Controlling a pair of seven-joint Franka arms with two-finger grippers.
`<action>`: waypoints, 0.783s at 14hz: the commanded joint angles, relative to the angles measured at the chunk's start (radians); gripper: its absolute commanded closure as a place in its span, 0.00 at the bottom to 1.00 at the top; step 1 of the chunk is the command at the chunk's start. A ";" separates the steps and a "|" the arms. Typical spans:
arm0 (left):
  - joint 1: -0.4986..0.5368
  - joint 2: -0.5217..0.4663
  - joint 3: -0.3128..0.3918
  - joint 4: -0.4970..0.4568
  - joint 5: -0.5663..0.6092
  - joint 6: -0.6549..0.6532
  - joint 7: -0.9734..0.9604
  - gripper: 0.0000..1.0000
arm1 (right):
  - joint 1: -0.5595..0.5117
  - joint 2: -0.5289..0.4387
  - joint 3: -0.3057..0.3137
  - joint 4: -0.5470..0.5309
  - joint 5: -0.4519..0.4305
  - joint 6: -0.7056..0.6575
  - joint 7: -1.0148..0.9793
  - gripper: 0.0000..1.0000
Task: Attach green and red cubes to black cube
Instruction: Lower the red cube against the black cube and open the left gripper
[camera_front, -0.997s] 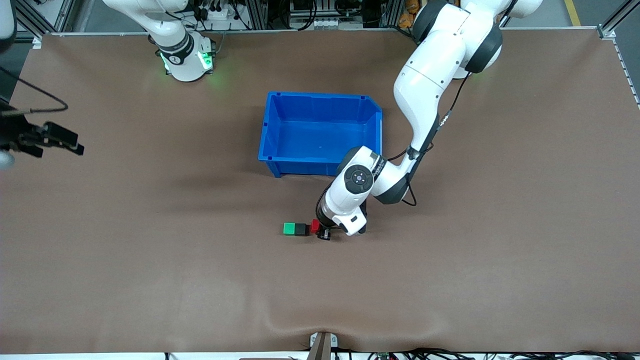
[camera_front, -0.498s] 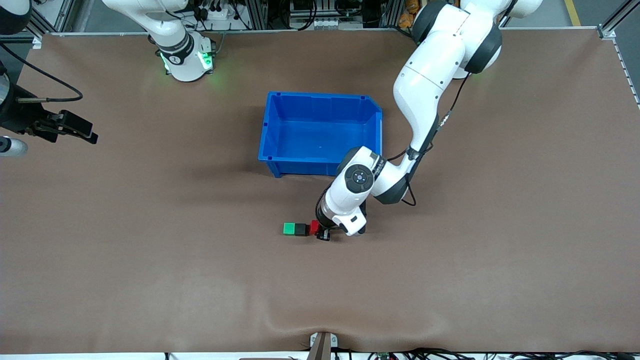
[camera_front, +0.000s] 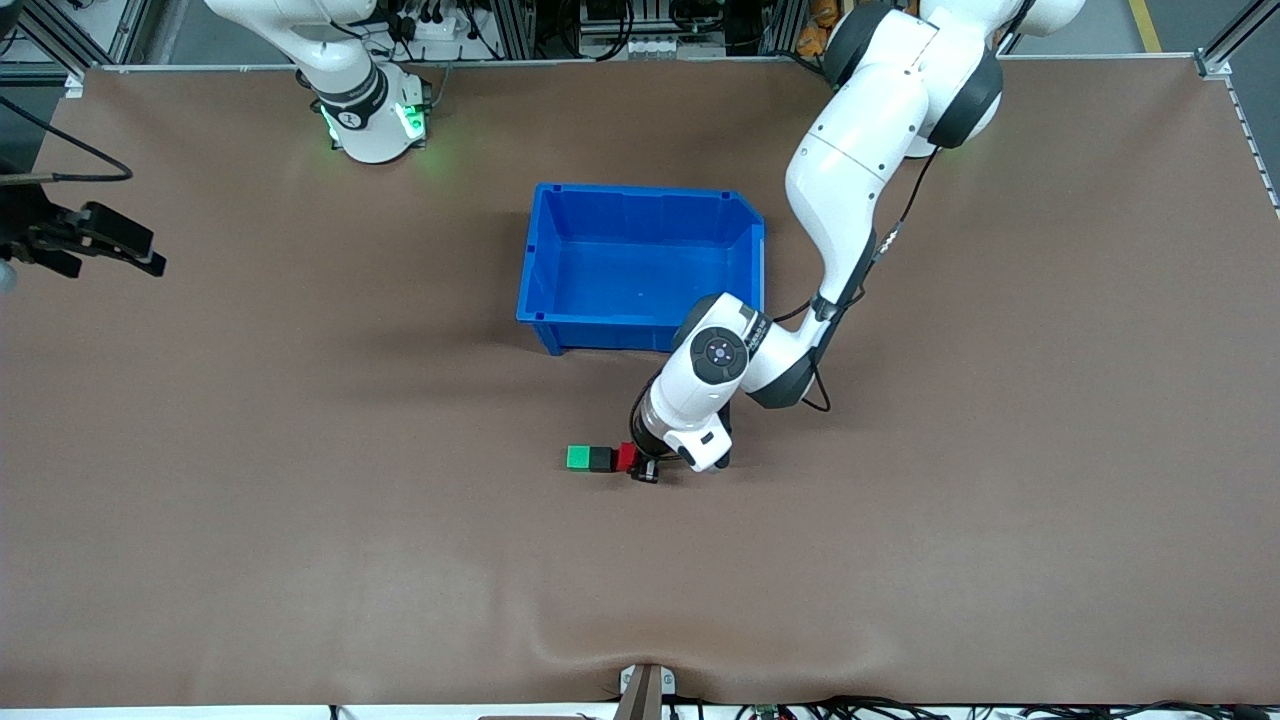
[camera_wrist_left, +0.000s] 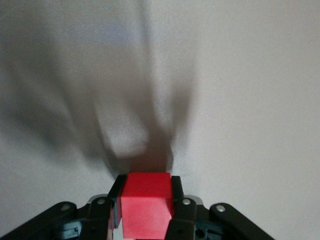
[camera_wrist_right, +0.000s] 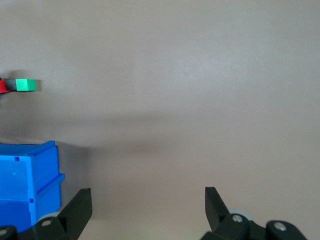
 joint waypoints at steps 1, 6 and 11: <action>-0.019 0.084 0.008 0.040 -0.014 0.083 -0.019 1.00 | 0.008 -0.042 -0.015 -0.005 -0.013 -0.053 0.000 0.00; -0.022 0.103 0.008 0.040 -0.014 0.118 -0.020 0.84 | 0.025 -0.088 -0.024 0.000 -0.001 -0.102 0.144 0.00; -0.022 0.094 0.011 0.035 -0.012 0.117 -0.016 0.11 | 0.027 -0.077 -0.021 0.000 -0.027 -0.070 0.121 0.00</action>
